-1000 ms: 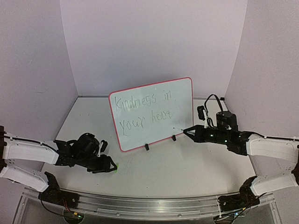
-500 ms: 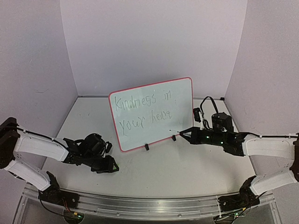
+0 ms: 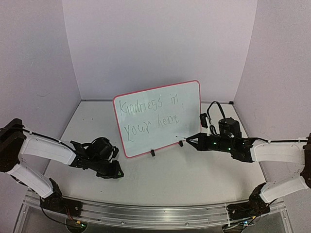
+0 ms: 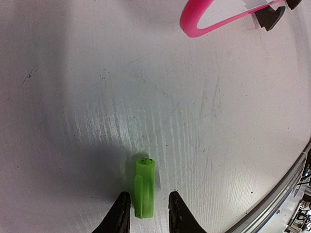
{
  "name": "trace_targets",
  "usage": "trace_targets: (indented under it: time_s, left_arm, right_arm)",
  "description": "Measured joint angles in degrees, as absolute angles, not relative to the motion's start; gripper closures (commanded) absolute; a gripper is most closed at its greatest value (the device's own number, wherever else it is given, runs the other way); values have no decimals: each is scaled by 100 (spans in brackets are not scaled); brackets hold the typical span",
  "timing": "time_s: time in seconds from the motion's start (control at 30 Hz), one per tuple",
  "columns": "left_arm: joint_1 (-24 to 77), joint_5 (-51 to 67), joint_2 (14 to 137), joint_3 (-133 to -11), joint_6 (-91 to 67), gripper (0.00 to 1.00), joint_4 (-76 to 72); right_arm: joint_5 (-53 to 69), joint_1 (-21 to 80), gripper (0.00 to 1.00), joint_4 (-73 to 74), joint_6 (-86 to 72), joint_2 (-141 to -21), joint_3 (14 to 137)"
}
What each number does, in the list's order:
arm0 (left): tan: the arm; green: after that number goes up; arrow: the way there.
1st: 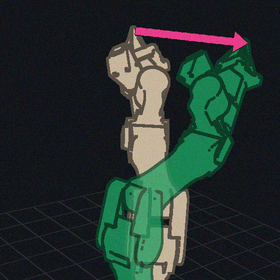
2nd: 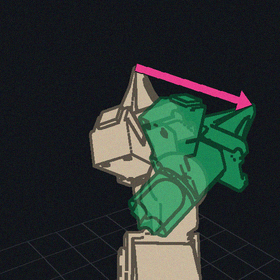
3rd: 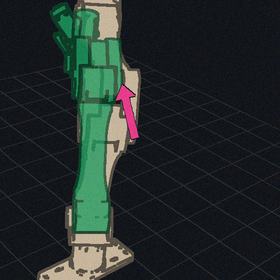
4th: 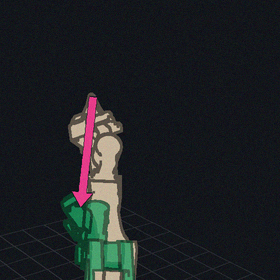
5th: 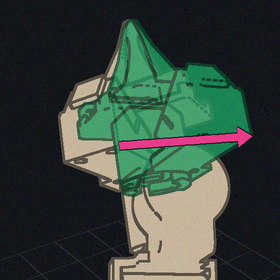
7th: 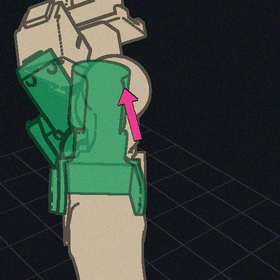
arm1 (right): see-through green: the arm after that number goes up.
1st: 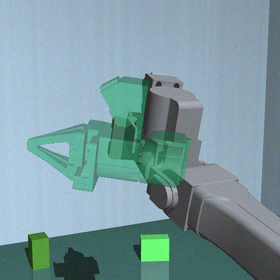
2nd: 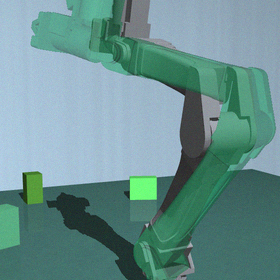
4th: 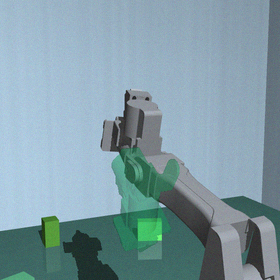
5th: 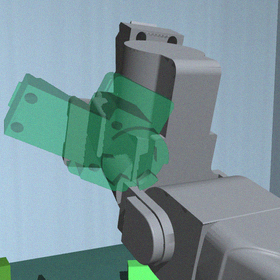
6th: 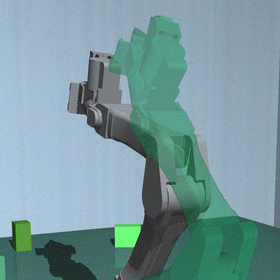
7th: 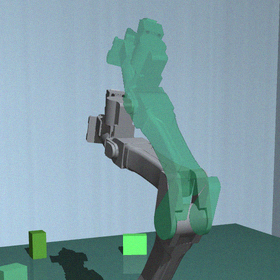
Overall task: Write a sentence on the whiteboard
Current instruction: Pick up the pen cap from the center of the board.
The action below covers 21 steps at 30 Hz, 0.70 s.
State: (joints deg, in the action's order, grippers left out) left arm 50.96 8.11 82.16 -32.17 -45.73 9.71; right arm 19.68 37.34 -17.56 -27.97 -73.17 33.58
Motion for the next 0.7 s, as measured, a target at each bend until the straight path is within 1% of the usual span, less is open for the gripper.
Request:
trace_targets:
  time_s: [0.37, 0.43, 0.53, 0.7]
  left_arm:
    - [5096, 647, 8484, -3601, -4377, 89, 1525]
    - [5096, 629, 8484, -3611, -4349, 94, 1573]
    - [5106, 622, 8484, -3641, -4335, 99, 1642]
    - [5142, 621, 8474, -3642, -4298, 100, 1658]
  right_arm:
    - [1908, 3737, 100, -1758, -2797, -7317, 3358]
    - [1892, 3743, 100, -1758, -2797, -7317, 3358]
    - [1886, 3743, 100, -1758, -2797, -7317, 3356]
    - [1892, 3743, 100, -1756, -2794, -7310, 3334]
